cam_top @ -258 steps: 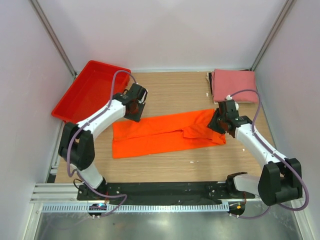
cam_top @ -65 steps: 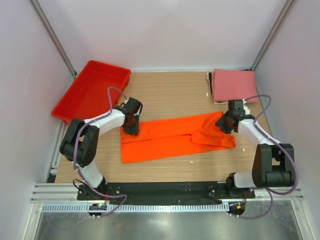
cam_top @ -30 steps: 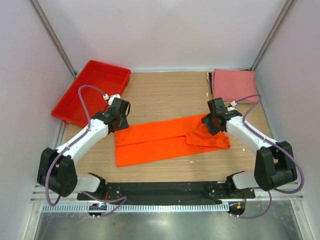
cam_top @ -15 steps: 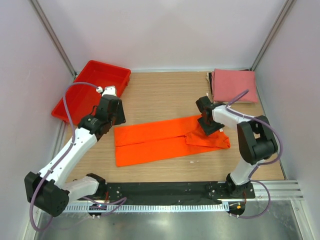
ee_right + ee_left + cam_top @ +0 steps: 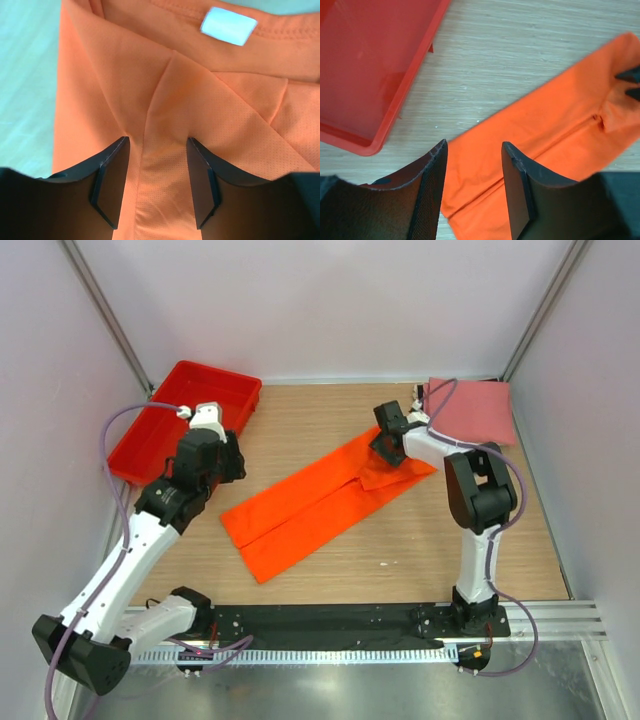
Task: Fold and stack the t-shirts
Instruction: Fold the tshirt
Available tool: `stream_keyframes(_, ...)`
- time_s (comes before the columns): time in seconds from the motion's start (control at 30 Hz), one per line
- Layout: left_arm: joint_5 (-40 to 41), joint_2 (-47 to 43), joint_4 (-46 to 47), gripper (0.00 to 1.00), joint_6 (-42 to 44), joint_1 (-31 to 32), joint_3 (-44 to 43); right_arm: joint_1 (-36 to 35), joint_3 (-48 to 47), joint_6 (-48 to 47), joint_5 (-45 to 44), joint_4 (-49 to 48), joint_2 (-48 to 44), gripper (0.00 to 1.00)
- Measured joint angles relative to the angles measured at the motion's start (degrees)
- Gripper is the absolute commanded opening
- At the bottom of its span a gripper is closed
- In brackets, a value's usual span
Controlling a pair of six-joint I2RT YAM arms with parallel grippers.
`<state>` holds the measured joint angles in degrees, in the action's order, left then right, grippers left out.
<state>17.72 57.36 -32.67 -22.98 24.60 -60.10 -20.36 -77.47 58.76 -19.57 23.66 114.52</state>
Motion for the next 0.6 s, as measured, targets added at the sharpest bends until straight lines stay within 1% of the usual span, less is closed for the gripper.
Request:
stream_keyframes(0.1, -1.9, 1.6, 0.3, 0.47, -0.1, 0.0, 0.0, -0.1, -6.7, -5.4, 3.5, -5.6, 5.5, 0.55)
stream_keyframes(0.2, -6.2, 3.1, 1.7, 0.47, -0.5, 0.1, 1.3, -0.2, -14.0, -11.3, 7.4, -8.7, 11.0, 0.55)
stream_keyframes(0.4, -13.0, 4.6, 3.2, 0.47, -1.0, 2.4, 6.9, -0.2, -26.7, -22.5, 12.7, -7.8, 18.9, 0.56)
stream_keyframes(0.5, -14.8, 5.1, 3.3, 0.48, -1.0, 2.9, 7.4, -0.2, -31.1, -27.1, 13.2, -5.1, 21.0, 0.55)
stream_keyframes(0.6, -15.4, 5.5, 3.3, 0.51, -0.1, 2.9, 6.0, -0.2, -34.1, -29.0, 12.5, -1.2, 21.8, 0.55)
